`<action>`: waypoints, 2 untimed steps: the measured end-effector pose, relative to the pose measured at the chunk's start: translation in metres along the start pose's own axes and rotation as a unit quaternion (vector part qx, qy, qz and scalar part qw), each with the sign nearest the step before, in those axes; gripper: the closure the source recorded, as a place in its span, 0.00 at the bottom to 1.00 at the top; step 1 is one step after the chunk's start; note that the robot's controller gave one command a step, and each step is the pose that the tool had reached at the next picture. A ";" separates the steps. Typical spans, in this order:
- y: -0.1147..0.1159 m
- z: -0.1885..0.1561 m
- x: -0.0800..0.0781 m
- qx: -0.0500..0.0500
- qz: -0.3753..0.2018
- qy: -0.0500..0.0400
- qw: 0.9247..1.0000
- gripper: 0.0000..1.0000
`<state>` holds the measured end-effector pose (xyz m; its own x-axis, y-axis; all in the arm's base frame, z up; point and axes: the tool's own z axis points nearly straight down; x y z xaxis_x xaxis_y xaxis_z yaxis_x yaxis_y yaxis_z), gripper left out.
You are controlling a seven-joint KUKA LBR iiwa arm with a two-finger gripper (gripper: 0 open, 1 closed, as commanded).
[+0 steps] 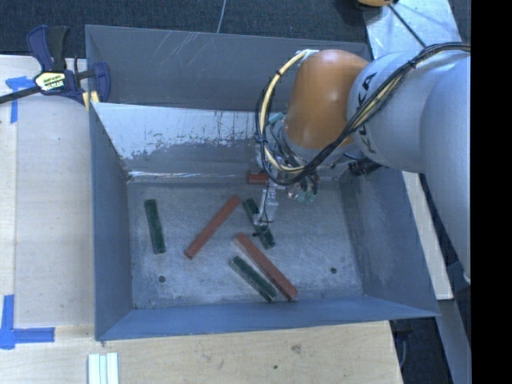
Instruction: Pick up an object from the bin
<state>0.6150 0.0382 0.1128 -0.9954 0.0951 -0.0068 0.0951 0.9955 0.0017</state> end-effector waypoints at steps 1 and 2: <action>0.003 0.027 -0.007 0.001 -0.046 0.001 0.999 0.00; -0.035 0.038 -0.015 -0.001 0.113 -0.004 0.994 1.00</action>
Offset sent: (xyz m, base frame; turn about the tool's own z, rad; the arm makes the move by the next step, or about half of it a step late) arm 0.0077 -0.0362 -0.0428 0.2277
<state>0.6273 0.0023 0.0753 -0.9485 0.3165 -0.0133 0.3164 0.9486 0.0055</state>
